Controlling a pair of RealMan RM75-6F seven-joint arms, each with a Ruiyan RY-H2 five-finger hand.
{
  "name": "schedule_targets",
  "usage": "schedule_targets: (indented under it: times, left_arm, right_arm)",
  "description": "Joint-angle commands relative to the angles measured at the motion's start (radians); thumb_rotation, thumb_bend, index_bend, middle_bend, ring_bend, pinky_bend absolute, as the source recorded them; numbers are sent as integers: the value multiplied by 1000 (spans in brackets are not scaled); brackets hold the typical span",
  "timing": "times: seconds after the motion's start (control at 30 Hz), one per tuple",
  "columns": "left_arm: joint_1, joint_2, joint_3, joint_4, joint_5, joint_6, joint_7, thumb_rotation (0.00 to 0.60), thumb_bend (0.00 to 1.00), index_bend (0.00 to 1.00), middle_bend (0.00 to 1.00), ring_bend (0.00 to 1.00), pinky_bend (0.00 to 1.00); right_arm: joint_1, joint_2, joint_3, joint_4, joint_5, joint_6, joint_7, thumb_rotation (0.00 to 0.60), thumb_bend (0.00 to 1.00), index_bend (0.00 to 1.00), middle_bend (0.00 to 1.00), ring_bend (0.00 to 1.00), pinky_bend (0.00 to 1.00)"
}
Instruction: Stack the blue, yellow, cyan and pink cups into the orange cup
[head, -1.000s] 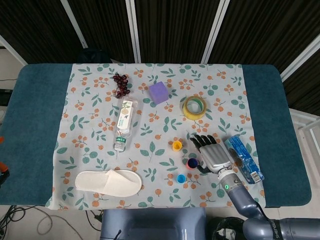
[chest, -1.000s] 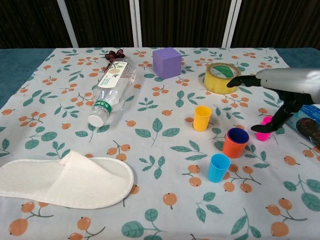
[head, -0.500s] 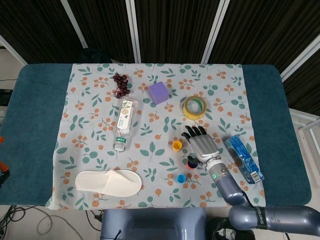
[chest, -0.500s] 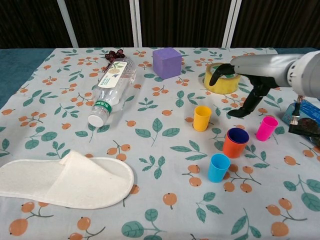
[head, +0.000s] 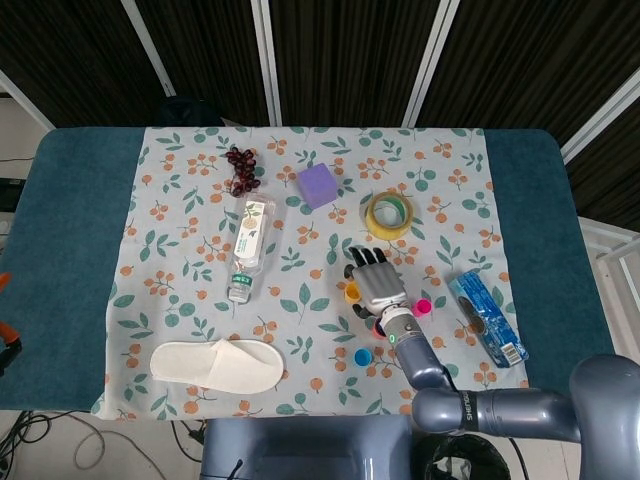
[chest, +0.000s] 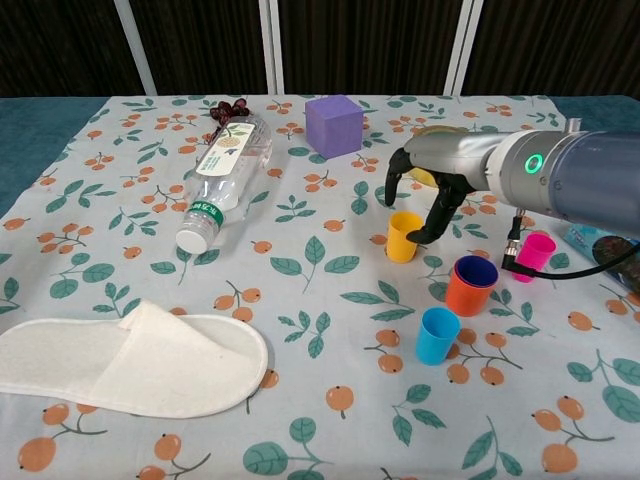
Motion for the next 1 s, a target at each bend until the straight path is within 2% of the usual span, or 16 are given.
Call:
schedule_targets:
  times: [0.03,1.0]
  left_arm:
    - [0,0,0,0,-1,-1,0,600,813,144,28,18,76]
    - [0,3,-2,1,-5,-2,-3,600,813,149,29,18,76]
  right_arm:
    - [6,-14,-4,19,3,-7,3,600,395,330,0,0,11]
    - [-1,-48,1,106,16,-36,52,600,395,398,0,0,36]
